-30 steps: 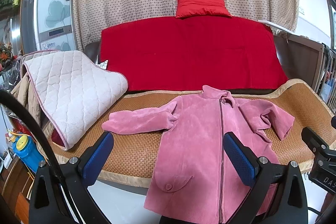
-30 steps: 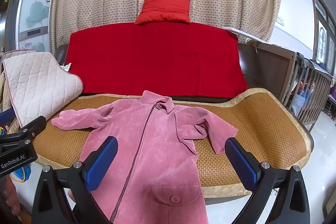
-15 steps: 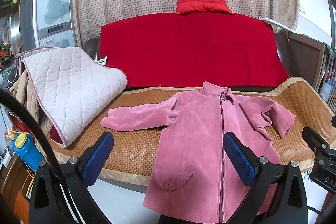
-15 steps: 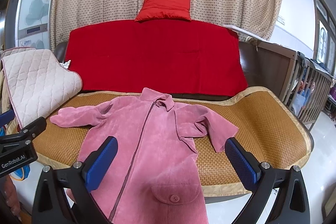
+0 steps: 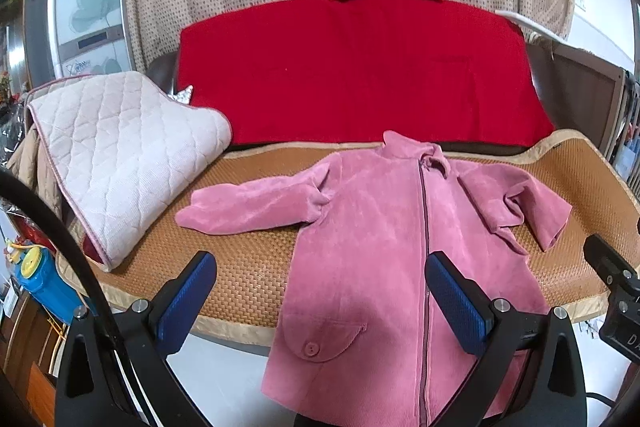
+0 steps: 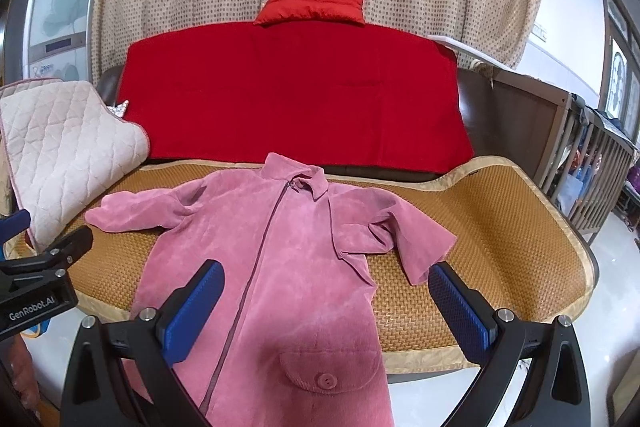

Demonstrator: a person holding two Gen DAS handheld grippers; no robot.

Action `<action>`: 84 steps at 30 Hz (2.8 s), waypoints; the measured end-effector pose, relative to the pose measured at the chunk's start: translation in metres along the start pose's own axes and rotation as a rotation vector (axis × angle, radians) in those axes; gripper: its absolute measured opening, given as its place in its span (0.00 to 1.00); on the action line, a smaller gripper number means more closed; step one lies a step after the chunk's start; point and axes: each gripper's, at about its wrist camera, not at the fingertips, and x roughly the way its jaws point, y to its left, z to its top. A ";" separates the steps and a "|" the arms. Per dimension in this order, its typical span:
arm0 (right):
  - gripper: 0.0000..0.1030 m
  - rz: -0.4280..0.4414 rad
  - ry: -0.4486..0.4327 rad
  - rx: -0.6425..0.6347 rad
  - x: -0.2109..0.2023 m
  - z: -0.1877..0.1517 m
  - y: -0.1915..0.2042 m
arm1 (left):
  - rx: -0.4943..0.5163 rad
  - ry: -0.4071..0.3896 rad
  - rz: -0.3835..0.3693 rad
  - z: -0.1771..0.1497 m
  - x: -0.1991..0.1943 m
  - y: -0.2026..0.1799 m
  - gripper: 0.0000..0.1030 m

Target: Fold large clothes

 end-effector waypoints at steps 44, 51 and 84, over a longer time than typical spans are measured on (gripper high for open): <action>0.15 0.286 0.235 0.562 0.298 -0.004 -0.178 | 0.017 0.238 -0.184 -0.003 0.139 0.004 1.00; 0.14 0.582 0.256 0.497 0.282 0.035 -0.093 | -0.046 0.216 -0.174 0.002 0.137 0.027 1.00; 0.59 0.794 0.283 0.718 0.313 -0.043 -0.019 | -0.108 0.472 -0.476 -0.006 0.275 -0.007 0.60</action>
